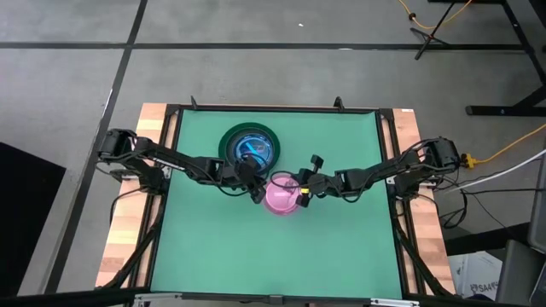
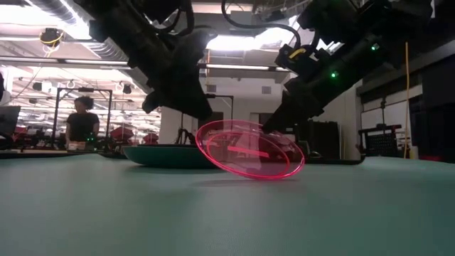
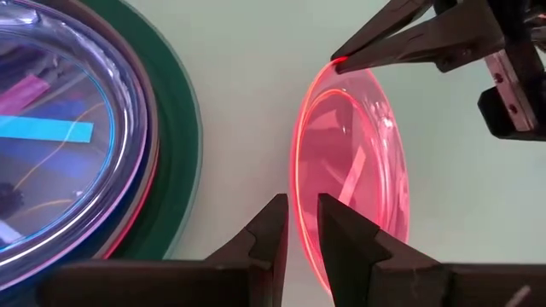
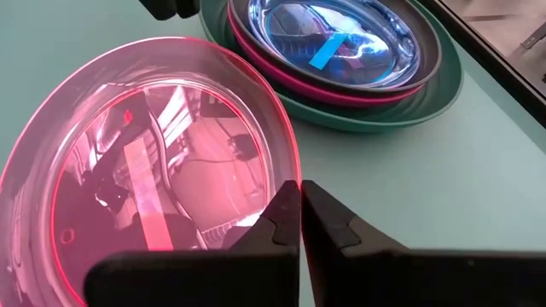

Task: Stack plastic plates
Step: Stack the light pink plate on top of the blue plate

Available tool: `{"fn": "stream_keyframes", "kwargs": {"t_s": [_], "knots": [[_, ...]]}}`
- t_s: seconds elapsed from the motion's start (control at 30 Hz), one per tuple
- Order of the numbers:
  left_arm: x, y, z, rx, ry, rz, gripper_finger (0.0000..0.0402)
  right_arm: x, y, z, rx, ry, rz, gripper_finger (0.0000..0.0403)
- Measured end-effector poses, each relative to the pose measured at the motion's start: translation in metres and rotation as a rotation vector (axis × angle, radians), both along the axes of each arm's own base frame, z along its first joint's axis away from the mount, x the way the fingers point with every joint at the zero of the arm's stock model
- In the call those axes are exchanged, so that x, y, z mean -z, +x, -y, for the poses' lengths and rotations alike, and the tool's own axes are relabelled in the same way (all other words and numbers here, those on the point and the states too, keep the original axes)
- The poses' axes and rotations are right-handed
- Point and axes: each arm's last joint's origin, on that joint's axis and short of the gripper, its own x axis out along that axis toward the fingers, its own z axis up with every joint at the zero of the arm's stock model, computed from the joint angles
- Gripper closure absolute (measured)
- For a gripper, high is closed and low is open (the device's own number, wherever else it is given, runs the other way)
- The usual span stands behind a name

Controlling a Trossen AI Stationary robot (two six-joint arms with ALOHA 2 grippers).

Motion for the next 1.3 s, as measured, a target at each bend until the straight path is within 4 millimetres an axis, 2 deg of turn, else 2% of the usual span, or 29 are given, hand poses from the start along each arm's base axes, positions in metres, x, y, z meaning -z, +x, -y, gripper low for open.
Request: {"fn": "stream_keyframes", "kwargs": {"t_s": [0.6,1.07,1.3], "knots": [[0.0,0.0,0.005,0.008,0.003,0.006,0.0342,0.0,0.0,0.0,0.0,0.0,0.0,0.0403],[0.02,0.007,0.01,-0.004,0.0,-0.031,0.0342,-0.001,0.0,0.0,0.0,0.001,0.006,0.0403],[0.021,0.007,0.01,-0.003,-0.002,-0.033,0.0342,-0.001,0.0,0.0,0.0,0.0,0.007,0.0403]]}}
